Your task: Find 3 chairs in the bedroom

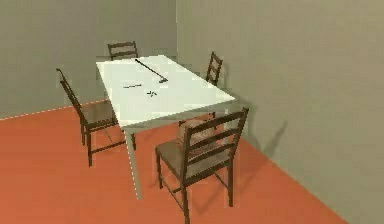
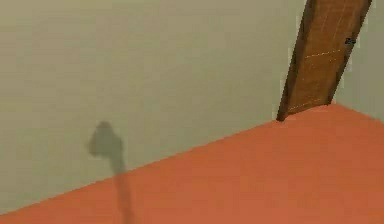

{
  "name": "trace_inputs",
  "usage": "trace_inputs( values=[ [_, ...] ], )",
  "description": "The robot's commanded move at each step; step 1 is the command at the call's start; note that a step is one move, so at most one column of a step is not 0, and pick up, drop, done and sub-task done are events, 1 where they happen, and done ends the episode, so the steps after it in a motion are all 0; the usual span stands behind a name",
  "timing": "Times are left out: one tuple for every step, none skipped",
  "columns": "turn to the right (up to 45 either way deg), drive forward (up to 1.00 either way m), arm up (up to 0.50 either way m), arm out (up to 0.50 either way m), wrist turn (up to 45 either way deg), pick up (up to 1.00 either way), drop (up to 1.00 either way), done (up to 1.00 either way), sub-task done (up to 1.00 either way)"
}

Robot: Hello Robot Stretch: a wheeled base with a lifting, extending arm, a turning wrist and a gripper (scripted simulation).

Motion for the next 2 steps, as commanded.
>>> trace_inputs(
  values=[
    [0.0,0.0,0.0,0.0,0.0,0.0,0.0,0.0,1.0],
    [-45.0,0.0,0.0,0.0,0.0,0.0,0.0,0.0,0.0]
  ],
)
